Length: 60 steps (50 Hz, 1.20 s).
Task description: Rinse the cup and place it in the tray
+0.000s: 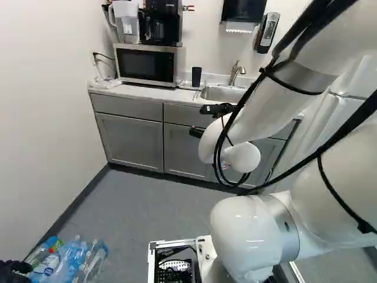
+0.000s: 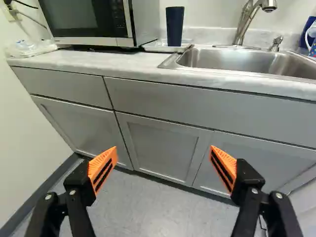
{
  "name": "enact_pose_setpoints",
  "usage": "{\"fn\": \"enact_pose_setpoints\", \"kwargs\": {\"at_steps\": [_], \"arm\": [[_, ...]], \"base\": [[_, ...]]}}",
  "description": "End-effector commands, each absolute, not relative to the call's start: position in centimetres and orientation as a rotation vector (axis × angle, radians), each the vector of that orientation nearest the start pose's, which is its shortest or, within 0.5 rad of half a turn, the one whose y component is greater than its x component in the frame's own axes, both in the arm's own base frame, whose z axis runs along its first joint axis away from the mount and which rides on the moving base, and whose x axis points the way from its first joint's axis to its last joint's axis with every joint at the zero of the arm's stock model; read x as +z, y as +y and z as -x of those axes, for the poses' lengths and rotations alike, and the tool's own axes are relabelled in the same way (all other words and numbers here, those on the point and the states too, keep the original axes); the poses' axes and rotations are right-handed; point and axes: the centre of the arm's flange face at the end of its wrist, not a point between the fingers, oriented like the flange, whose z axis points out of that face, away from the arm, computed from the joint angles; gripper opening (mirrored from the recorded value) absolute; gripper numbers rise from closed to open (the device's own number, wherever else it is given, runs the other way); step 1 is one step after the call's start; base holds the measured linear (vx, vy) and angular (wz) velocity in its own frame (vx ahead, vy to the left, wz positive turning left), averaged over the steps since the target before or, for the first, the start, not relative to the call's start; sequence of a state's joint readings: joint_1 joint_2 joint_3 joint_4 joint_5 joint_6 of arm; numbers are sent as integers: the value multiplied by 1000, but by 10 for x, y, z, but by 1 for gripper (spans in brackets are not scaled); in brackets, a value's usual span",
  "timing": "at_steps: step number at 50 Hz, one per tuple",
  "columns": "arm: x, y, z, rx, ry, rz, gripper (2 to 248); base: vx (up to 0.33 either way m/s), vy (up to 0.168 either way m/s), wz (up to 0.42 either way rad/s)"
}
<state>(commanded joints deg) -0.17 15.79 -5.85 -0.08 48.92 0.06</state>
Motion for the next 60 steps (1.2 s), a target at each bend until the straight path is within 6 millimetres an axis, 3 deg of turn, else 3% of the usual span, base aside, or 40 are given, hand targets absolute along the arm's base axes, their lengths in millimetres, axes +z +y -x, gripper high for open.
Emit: {"fn": "enact_pose_setpoints", "kwargs": {"at_steps": [60], "arm": [[366,0,-270,-1824,0,2558,247]], "base": [[0,0,0]]}}
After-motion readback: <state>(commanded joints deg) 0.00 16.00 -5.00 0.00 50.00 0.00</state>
